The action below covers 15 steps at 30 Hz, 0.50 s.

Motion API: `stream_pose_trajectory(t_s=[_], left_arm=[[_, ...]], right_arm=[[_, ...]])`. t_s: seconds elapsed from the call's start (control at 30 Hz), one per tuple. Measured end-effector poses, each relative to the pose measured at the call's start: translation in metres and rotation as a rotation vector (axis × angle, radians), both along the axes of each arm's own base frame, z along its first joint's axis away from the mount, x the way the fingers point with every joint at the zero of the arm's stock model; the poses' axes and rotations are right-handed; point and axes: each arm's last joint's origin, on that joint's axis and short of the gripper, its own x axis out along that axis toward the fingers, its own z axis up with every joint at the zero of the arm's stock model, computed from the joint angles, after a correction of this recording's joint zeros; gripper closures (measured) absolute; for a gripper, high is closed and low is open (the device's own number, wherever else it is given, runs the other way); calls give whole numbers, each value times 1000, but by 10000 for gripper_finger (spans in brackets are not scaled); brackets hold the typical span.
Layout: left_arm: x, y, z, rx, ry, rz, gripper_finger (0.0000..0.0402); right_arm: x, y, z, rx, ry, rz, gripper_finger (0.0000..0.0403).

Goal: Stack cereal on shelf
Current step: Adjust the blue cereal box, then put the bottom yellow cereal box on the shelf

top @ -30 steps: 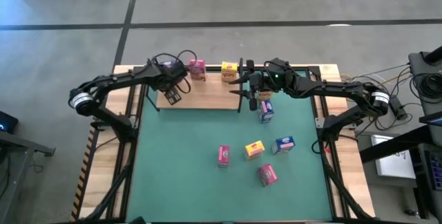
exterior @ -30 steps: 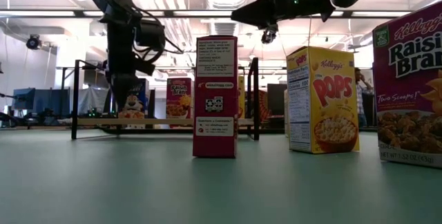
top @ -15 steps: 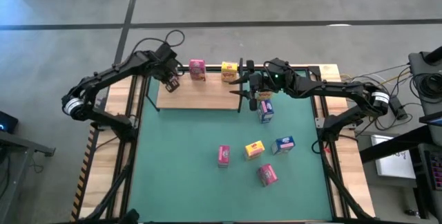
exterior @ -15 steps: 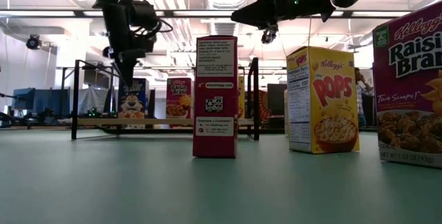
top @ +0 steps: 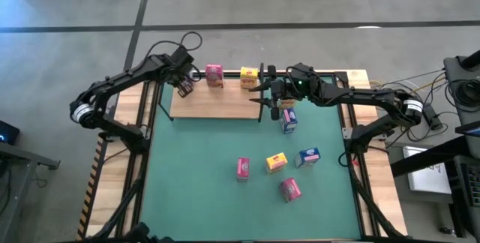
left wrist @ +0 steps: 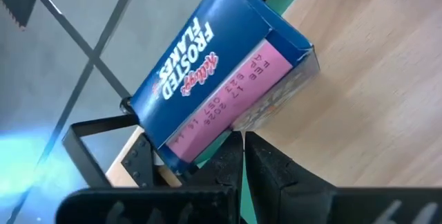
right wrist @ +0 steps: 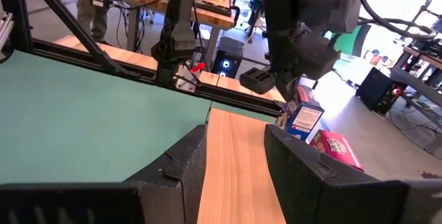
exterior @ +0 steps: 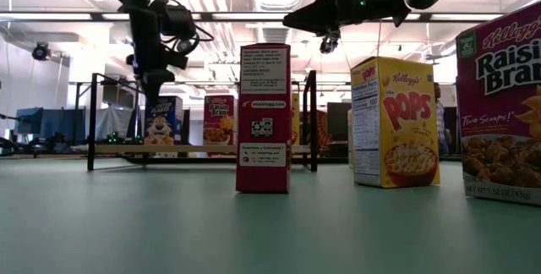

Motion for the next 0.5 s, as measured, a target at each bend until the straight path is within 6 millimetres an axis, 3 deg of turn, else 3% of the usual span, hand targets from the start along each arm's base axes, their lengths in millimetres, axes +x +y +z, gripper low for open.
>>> stream_pose_trajectory(t_s=[0.13,0.3,0.5], left_arm=[[1,-1,1,-6,-21,10,401],[5,-7,7,-83,-177,-4,401],[19,-35,18,-114,-435,-184,401]], right_arm=[[0,0,0,0,0,0,266],[0,0,0,1,2,0,266],[0,0,0,13,3,-2,266]])
